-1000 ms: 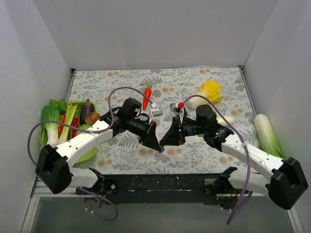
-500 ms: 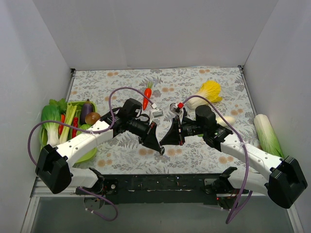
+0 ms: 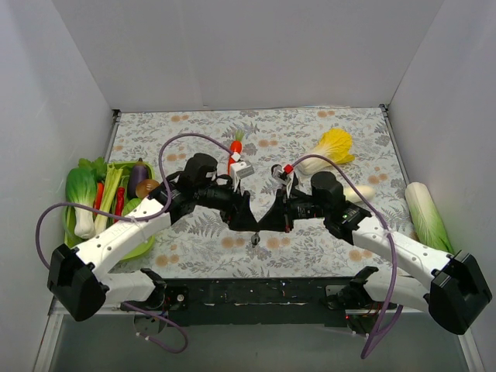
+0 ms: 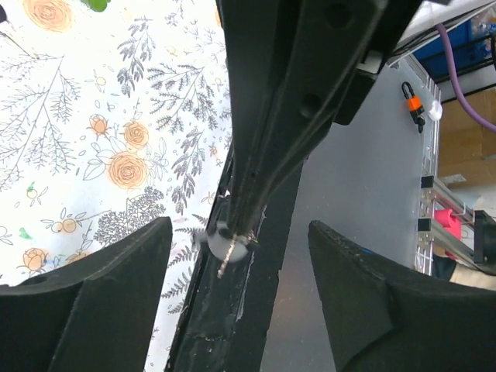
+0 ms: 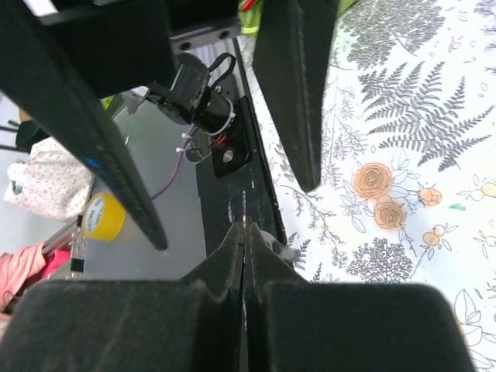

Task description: Unlock with the key

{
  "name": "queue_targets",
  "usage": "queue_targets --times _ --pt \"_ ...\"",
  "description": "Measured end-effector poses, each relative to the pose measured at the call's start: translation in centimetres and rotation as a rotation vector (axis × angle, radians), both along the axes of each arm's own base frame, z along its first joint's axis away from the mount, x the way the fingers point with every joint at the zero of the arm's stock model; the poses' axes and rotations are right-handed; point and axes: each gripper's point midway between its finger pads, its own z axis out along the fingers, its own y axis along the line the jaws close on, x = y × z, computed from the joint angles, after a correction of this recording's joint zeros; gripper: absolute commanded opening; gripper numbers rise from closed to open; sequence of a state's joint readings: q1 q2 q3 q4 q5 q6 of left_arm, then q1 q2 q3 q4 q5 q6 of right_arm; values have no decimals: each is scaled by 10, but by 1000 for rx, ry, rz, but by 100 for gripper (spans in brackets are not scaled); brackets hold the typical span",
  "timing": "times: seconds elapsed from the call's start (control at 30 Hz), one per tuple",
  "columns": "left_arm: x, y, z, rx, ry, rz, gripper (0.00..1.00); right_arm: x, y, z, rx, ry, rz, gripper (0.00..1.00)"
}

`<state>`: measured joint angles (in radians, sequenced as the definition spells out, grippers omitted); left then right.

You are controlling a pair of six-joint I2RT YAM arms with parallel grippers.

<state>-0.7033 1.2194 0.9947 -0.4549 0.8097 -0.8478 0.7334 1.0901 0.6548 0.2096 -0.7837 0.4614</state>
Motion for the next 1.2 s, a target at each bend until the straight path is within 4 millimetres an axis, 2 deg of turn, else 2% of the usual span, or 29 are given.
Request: queue_targets --times 0.17,0.3,0.37,0.6,0.83,1.0,1.2 --pt "1 5 6 -29 -47 31 78 6 -3 -1 6 9 -76 1" --pt "3 12 6 -55 -64 99 83 11 -6 5 41 -7 -140 1" --pt "8 14 12 -95 -86 156 84 14 -7 9 64 -20 -167 1" --pt "32 11 54 -325 -119 356 79 26 -10 35 176 -82 -262 1" --pt "41 8 67 -447 -80 423 79 35 -15 62 295 -130 -342 1" --pt "42 7 90 -553 -80 432 72 42 -19 82 382 -149 -395 1" --pt "41 7 87 -608 -27 445 63 47 -22 94 444 -153 -435 1"
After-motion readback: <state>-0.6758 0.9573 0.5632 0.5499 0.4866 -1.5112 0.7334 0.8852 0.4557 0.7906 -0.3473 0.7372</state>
